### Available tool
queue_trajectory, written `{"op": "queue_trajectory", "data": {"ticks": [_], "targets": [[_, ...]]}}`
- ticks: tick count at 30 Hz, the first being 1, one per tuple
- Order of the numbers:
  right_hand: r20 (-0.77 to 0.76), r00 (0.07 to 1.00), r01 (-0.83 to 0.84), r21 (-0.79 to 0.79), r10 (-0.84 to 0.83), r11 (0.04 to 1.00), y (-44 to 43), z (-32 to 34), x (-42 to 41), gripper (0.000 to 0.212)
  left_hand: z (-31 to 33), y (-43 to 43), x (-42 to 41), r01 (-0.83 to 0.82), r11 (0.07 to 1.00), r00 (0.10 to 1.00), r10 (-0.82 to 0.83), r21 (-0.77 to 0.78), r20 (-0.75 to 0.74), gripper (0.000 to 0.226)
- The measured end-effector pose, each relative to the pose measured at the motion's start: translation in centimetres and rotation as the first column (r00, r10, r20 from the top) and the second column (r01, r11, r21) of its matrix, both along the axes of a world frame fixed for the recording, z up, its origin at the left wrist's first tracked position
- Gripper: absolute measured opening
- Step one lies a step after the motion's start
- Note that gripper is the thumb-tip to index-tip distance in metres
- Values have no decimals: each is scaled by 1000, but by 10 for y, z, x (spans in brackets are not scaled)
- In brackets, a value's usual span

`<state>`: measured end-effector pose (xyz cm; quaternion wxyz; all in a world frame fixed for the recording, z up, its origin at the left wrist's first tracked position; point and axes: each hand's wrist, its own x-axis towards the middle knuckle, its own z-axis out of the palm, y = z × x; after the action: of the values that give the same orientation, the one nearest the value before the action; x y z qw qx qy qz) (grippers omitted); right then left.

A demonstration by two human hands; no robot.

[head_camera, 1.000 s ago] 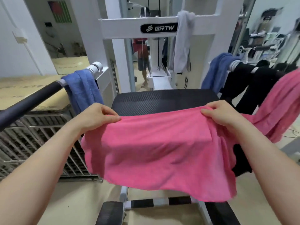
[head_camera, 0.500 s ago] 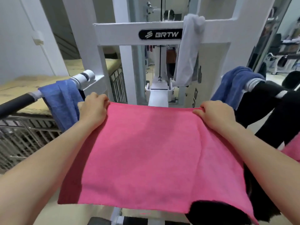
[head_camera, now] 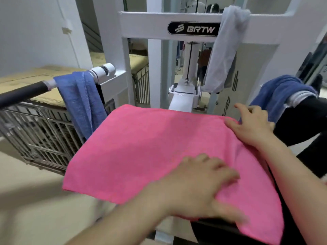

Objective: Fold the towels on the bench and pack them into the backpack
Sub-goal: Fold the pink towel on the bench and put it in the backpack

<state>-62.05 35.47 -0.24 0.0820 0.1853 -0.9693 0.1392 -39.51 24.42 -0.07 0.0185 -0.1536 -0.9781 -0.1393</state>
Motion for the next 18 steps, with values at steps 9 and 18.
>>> {"op": "queue_trajectory", "data": {"ticks": [9,18], "targets": [[677,722,416,-591,144,691,53,-16,72,57,-57,55,15,-213,935,971,170,-283,-170,89],[623,739,559,-780,256,282,60,-16,56,16,-67,75,19,-324,931,908,256,-169,-331,70]]}}
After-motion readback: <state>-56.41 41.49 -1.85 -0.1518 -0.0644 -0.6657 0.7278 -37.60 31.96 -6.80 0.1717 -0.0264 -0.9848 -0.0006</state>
